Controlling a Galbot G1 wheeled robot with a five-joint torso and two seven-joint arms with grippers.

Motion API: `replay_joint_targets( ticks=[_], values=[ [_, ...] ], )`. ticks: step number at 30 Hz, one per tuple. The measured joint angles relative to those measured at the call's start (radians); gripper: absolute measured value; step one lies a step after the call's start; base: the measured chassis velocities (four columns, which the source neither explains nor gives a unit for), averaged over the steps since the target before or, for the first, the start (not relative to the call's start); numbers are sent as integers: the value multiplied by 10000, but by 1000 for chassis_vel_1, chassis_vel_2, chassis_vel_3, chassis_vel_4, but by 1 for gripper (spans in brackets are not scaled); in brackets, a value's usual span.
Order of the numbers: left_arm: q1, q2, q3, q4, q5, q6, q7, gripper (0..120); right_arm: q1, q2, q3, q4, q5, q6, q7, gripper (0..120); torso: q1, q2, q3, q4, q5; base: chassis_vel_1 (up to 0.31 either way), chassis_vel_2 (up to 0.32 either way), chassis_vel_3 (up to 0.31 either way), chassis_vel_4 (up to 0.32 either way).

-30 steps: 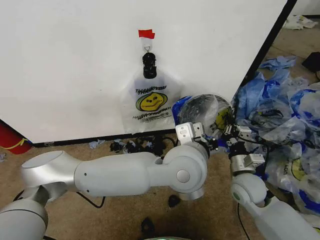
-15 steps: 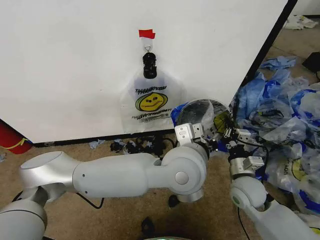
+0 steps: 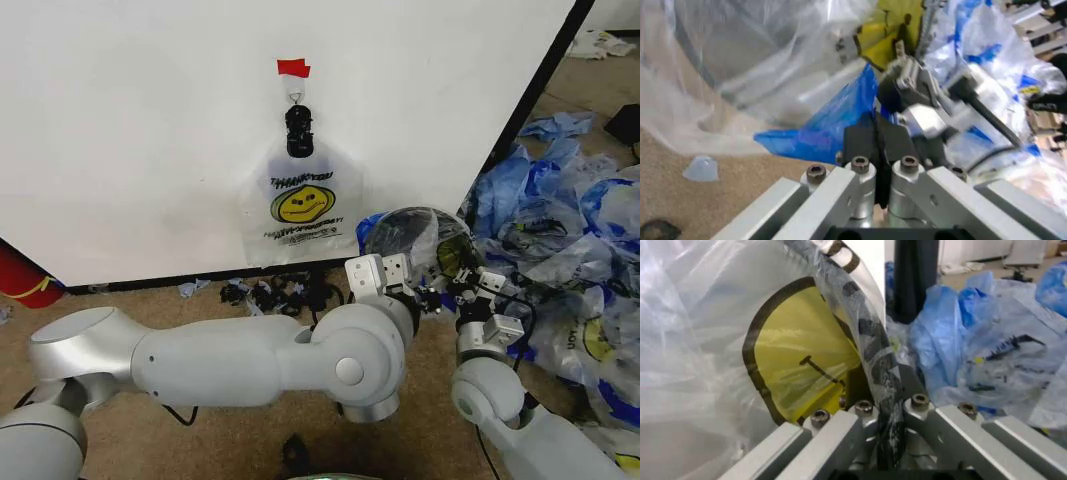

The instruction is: Pick up the garbage bag from the wall and place it over the trash bin.

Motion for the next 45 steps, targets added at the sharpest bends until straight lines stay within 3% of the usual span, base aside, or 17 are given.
replay_joint_targets(
  ticks=[5, 12, 25, 45],
  values=[
    [264, 297, 18, -531, -38, -6, 252, 0, 101, 44, 35, 108, 636, -159, 578, 0, 0, 0, 0, 0, 0, 0, 0, 0, 0],
    [739, 493, 5, -644, 154, 28, 376, 0, 195, 74, 158, 565, 1791, -307, 1061, 0, 0, 0, 0, 0, 0, 0, 0, 0, 0],
    [1679, 749, -98, -578, 837, 203, 488, 0, -120, -830, 896, 1762, 3586, -475, 1761, 0, 0, 0, 0, -1, 0, 0, 0, 0, 0],
    [2912, 961, -468, -306, 1684, 398, 711, 0, -710, -1920, 1286, 2613, 4251, -627, 2202, 0, 0, 1, 0, 0, 1, 0, 0, 0, 0]
  ],
)
